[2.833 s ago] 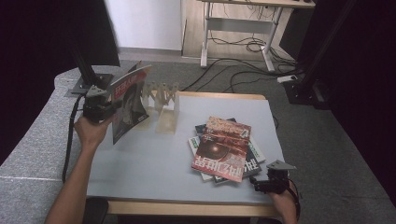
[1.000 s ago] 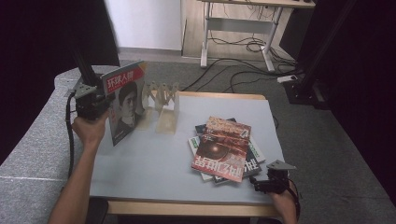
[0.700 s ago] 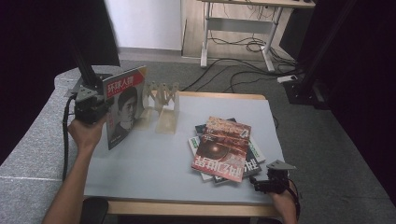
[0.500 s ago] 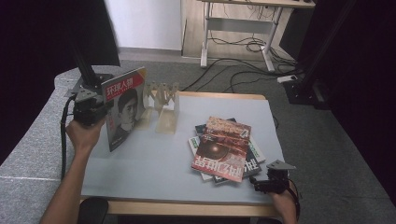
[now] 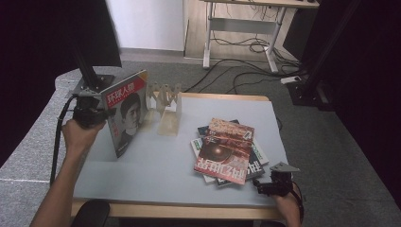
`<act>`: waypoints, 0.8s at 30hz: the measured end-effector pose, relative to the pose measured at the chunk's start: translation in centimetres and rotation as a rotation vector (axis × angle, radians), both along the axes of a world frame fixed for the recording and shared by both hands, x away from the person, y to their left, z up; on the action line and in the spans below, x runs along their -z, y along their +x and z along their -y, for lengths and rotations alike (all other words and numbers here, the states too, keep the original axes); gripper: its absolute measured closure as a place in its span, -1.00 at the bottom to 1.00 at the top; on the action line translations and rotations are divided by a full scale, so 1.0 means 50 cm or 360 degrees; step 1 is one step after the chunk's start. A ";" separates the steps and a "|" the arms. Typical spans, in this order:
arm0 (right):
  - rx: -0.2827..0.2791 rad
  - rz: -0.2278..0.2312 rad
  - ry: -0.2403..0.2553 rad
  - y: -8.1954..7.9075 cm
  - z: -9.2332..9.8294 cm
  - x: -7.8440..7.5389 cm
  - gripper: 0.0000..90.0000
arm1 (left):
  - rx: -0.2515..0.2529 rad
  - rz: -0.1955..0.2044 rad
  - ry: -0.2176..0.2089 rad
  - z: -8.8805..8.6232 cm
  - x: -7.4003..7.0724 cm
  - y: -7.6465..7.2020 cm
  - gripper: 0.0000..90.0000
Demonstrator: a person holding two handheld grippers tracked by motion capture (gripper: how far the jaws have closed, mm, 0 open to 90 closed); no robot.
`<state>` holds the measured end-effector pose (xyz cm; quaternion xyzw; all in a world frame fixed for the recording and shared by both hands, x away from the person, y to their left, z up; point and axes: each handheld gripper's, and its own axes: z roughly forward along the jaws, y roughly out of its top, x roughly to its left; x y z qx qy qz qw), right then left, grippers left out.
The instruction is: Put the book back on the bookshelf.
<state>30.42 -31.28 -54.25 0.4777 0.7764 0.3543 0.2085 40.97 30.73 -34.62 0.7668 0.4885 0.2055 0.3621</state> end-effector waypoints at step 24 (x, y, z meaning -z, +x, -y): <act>0.0005 -0.0004 -0.0010 0.001 -0.002 -0.001 -1.00 | -0.0246 0.0355 -0.0169 0.002 -0.017 0.027 0.93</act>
